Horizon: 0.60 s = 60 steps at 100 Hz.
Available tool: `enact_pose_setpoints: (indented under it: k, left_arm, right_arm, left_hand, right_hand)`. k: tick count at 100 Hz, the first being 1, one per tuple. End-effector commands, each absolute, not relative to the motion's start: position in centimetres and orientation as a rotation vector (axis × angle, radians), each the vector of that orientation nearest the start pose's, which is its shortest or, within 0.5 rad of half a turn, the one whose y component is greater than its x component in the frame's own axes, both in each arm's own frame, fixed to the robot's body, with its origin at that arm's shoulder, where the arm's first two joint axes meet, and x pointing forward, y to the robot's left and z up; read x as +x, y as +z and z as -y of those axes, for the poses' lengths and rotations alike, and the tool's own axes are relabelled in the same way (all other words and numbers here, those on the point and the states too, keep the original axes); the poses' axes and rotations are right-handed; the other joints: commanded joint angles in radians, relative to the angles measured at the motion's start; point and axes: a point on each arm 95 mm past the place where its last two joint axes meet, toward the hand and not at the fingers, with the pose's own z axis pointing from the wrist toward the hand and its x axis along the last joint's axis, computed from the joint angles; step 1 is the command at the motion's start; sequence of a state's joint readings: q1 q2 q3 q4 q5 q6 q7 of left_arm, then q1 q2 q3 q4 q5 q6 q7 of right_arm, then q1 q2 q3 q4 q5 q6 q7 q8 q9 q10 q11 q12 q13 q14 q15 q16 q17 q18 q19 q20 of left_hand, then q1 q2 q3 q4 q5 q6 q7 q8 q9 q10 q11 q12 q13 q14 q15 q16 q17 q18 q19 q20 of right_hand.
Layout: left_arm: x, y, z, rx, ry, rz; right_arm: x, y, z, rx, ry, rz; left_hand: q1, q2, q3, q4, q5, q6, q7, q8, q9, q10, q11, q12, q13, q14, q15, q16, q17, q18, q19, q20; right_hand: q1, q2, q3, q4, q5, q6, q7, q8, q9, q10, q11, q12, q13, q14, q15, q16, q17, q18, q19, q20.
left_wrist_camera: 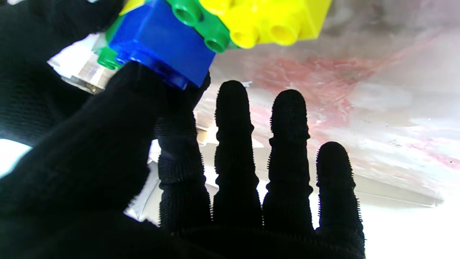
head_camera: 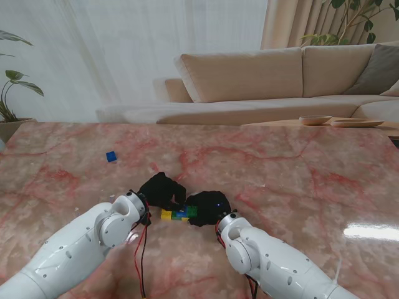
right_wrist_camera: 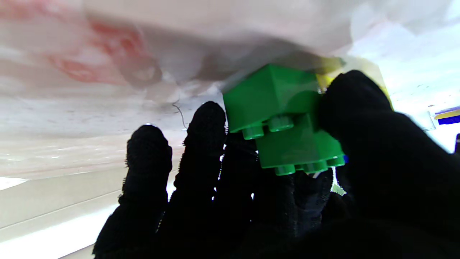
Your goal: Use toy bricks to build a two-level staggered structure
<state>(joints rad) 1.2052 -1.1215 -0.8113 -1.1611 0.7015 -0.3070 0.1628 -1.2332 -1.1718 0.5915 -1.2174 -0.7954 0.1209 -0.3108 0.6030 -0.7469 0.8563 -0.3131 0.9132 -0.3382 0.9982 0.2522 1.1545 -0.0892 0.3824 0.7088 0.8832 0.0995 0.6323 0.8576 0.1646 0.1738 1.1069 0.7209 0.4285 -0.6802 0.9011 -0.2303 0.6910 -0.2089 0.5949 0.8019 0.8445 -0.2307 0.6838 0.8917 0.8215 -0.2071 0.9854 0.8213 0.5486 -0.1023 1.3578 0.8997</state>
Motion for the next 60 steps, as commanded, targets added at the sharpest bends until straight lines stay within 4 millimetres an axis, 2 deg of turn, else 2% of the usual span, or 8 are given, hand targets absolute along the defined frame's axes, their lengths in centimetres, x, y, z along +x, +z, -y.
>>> enact_pose_setpoints:
  k: [1, 19, 29, 31, 34, 35, 42, 60]
  left_arm:
    - [43.1, -39.8, 5.8, -1.269, -1.789, -1.761]
    - [42.7, -39.1, 6.2, -1.295, -1.879, -1.675]
    - [42.4, -38.3, 6.4, -1.310, -1.933, -1.595]
    - [42.3, -38.0, 6.4, -1.310, -1.942, -1.578]
    - [42.3, -37.6, 6.4, -1.309, -1.952, -1.555]
    - [42.3, -37.5, 6.4, -1.308, -1.954, -1.548]
    - [42.5, -36.6, 6.1, -1.308, -1.957, -1.497]
    - [44.9, -34.3, 3.7, -1.301, -1.860, -1.458]
  right_arm:
    - [39.6, -41.8, -11.8, 1.171, 1.549, -1.690]
    - [39.6, -41.9, -11.8, 1.171, 1.550, -1.691]
    - [39.6, -41.9, -11.8, 1.170, 1.550, -1.693]
    - [39.6, -41.9, -11.8, 1.170, 1.550, -1.693]
    - [39.5, -41.9, -11.8, 1.171, 1.550, -1.693]
    - [39.5, -41.9, -11.8, 1.171, 1.550, -1.693]
    - [39.5, -41.9, -11.9, 1.172, 1.552, -1.694]
    - [39.6, -42.0, -11.9, 1.175, 1.558, -1.692]
  left_hand:
    - [0.045, -0.099, 0.005, 0.030, -0.043, 0.060, -0.076, -0.003, -0.053, -0.013, 0.056, -0.042, -0.044, -0.013, -0.035, 0.000, -0.031, 0.004, -0.019, -0.002]
    - [-0.018, -0.097, 0.069, 0.022, -0.086, 0.114, -0.154, 0.058, -0.163, -0.004, 0.121, -0.155, -0.112, -0.010, -0.071, -0.017, -0.061, -0.004, -0.047, 0.001]
    - [-0.060, -0.076, 0.109, 0.053, -0.117, 0.148, -0.198, 0.089, -0.212, 0.003, 0.127, -0.179, -0.151, -0.009, -0.088, -0.025, -0.082, -0.010, -0.070, -0.003]
    - [-0.076, -0.071, 0.126, 0.075, -0.128, 0.159, -0.213, 0.105, -0.228, 0.003, 0.128, -0.183, -0.165, -0.008, -0.094, -0.029, -0.090, -0.012, -0.081, -0.004]
    - [-0.083, -0.064, 0.132, 0.083, -0.135, 0.165, -0.219, 0.111, -0.238, 0.004, 0.127, -0.184, -0.173, -0.009, -0.097, -0.030, -0.094, -0.013, -0.085, -0.005]
    - [-0.096, -0.057, 0.137, 0.099, -0.142, 0.166, -0.226, 0.123, -0.247, 0.002, 0.127, -0.186, -0.179, -0.012, -0.101, -0.033, -0.097, -0.015, -0.091, -0.006]
    - [-0.114, -0.034, 0.141, 0.130, -0.168, 0.178, -0.244, 0.139, -0.280, 0.005, 0.121, -0.190, -0.205, -0.011, -0.115, -0.042, -0.110, -0.016, -0.116, -0.016]
    - [-0.125, 0.003, 0.114, 0.135, -0.238, 0.204, -0.304, 0.140, -0.382, 0.020, 0.091, -0.205, -0.260, -0.006, -0.156, -0.069, -0.121, -0.015, -0.137, -0.022]
  right_hand:
    - [0.046, 0.007, 0.023, -0.031, 0.013, -0.045, 0.043, -0.005, 0.031, -0.010, -0.005, 0.012, 0.011, -0.032, 0.013, 0.017, 0.001, -0.011, 0.030, 0.001]
    - [0.050, 0.003, 0.021, -0.036, 0.016, -0.048, 0.053, -0.011, 0.037, -0.010, -0.007, 0.021, 0.015, -0.031, 0.013, 0.017, 0.003, -0.009, 0.030, 0.000]
    - [0.051, 0.002, 0.021, -0.037, 0.017, -0.050, 0.056, -0.014, 0.040, -0.011, -0.008, 0.024, 0.016, -0.031, 0.012, 0.017, 0.003, -0.008, 0.030, 0.000]
    - [0.052, 0.002, 0.021, -0.037, 0.017, -0.051, 0.057, -0.014, 0.040, -0.011, -0.008, 0.025, 0.016, -0.031, 0.012, 0.017, 0.003, -0.008, 0.030, 0.000]
    - [0.051, 0.003, 0.020, -0.038, 0.017, -0.049, 0.058, -0.015, 0.041, -0.011, -0.009, 0.025, 0.016, -0.031, 0.012, 0.017, 0.004, -0.009, 0.030, 0.000]
    - [0.051, 0.002, 0.020, -0.038, 0.017, -0.050, 0.058, -0.015, 0.041, -0.011, -0.009, 0.026, 0.016, -0.031, 0.012, 0.017, 0.005, -0.009, 0.031, 0.000]
    - [0.051, 0.002, 0.020, -0.038, 0.017, -0.052, 0.060, -0.017, 0.041, -0.011, -0.011, 0.027, 0.016, -0.031, 0.012, 0.017, 0.005, -0.009, 0.030, 0.000]
    - [0.051, 0.003, 0.020, -0.039, 0.016, -0.052, 0.063, -0.021, 0.042, -0.011, -0.013, 0.030, 0.017, -0.031, 0.012, 0.017, 0.005, -0.009, 0.030, 0.000]
